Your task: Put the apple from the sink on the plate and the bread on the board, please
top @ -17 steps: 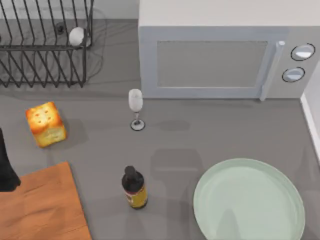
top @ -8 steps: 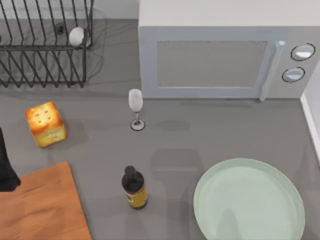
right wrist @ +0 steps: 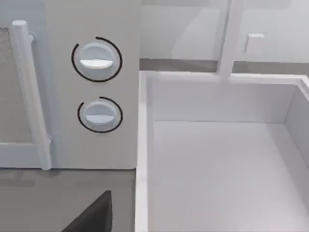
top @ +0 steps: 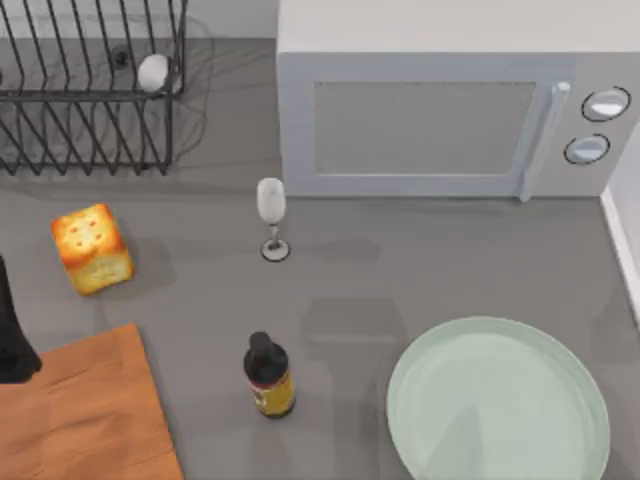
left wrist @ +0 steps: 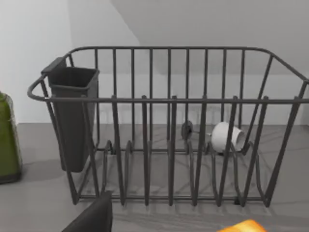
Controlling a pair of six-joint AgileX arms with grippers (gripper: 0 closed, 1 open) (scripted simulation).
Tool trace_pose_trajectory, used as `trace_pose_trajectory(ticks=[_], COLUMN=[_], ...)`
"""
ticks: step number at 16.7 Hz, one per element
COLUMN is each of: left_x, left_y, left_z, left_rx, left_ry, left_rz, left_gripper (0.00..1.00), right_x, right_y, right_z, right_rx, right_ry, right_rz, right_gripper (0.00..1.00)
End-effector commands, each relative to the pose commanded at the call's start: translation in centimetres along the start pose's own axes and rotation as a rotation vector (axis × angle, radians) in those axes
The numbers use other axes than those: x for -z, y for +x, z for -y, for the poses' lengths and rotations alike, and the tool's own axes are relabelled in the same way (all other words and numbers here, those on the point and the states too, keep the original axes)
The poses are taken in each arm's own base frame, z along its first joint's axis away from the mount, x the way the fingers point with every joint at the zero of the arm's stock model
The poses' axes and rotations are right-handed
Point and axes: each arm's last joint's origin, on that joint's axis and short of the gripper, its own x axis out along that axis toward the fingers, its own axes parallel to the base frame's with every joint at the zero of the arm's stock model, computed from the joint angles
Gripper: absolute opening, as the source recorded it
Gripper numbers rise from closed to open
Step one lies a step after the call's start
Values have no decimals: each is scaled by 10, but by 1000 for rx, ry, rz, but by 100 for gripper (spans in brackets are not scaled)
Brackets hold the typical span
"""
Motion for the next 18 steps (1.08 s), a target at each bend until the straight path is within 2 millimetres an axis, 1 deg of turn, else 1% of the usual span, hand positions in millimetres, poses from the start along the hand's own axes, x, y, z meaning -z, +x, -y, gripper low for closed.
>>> trace_pose_trajectory(ticks=[2, 4, 7, 9, 11, 14, 16, 18], left_x=[0, 0, 0, 0, 0, 0, 0, 0], left_y=[0, 0, 0, 0, 0, 0, 0, 0], left_z=[0, 0, 0, 0, 0, 0, 0, 0], left_rx=[0, 0, 0, 0, 0, 0, 0, 0], left_ry=[0, 0, 0, 0, 0, 0, 0, 0], left_rz=[0, 0, 0, 0, 0, 0, 0, 0], left_gripper=[100, 100, 100, 100, 100, 100, 100, 100], right_x=[-19, -37, -57, -62, -58, -42, -28, -17], right_y=[10, 28, 68, 101, 135, 181, 205, 220], right_z=[4, 9, 21, 31, 41, 58, 67, 73], right_rx=[16, 28, 34, 29, 16, -12, -32, -47], right_ry=[-17, -31, -44, -45, -39, -23, -11, 0], right_rz=[-138, -296, -554, -727, -892, -1107, -1217, -1292], right_gripper=[100, 100, 100, 100, 100, 100, 100, 100])
